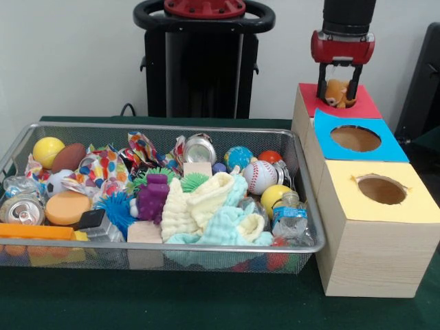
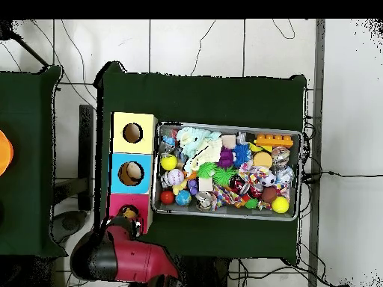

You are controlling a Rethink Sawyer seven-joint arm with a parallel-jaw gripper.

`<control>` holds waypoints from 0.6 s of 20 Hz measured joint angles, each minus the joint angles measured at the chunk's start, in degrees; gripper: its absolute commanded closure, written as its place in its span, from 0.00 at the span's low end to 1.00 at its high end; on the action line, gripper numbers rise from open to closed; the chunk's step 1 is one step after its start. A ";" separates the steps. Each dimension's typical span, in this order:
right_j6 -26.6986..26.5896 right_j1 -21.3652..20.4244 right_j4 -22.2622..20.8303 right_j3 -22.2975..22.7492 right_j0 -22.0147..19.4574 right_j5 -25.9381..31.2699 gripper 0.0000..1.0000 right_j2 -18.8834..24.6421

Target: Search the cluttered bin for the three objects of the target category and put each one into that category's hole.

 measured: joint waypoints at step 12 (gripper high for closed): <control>0.00 0.42 -0.01 -0.27 -0.02 -0.31 0.00 0.05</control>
